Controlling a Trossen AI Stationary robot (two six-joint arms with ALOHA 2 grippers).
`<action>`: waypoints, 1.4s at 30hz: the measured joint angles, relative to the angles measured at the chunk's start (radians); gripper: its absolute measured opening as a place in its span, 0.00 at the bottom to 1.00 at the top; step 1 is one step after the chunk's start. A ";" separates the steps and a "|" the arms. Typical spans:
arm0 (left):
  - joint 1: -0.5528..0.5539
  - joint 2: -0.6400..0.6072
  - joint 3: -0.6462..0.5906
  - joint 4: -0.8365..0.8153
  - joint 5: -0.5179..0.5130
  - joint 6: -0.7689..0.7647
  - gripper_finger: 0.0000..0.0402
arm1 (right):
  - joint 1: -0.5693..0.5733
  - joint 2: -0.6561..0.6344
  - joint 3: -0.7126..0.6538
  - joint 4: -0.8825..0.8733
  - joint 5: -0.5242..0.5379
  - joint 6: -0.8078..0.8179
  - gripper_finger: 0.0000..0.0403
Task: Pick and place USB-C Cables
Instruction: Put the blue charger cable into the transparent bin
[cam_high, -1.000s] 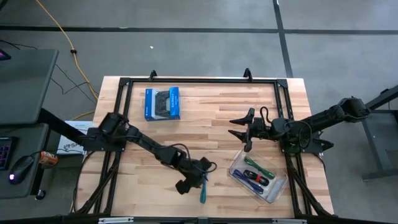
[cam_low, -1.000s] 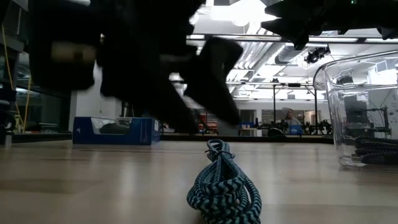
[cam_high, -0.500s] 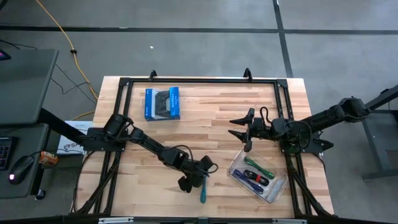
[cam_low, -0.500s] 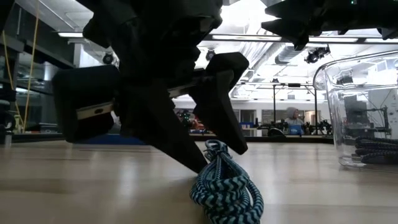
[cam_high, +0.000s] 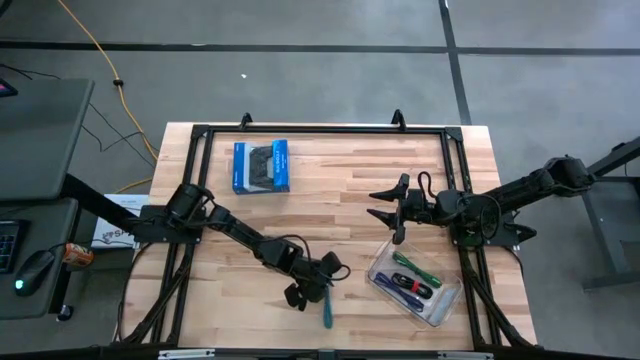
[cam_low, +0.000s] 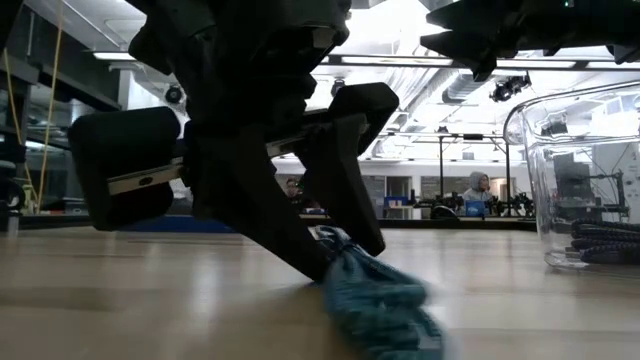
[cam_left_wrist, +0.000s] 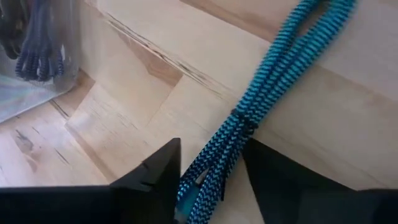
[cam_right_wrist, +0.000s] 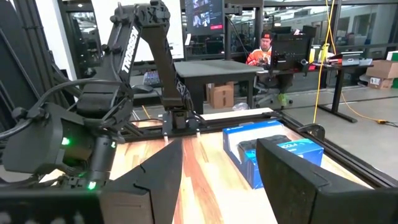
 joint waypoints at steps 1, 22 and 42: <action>0.000 0.000 -0.001 0.000 0.001 0.000 0.36 | 0.000 0.000 0.000 0.000 0.000 0.000 0.49; -0.001 0.002 -0.004 -0.001 -0.001 -0.054 0.01 | 0.000 0.000 0.000 -0.004 0.000 0.000 0.49; 0.057 -0.371 -0.120 -0.129 -0.081 -0.237 0.00 | 0.000 0.003 0.000 -0.015 0.000 0.020 0.49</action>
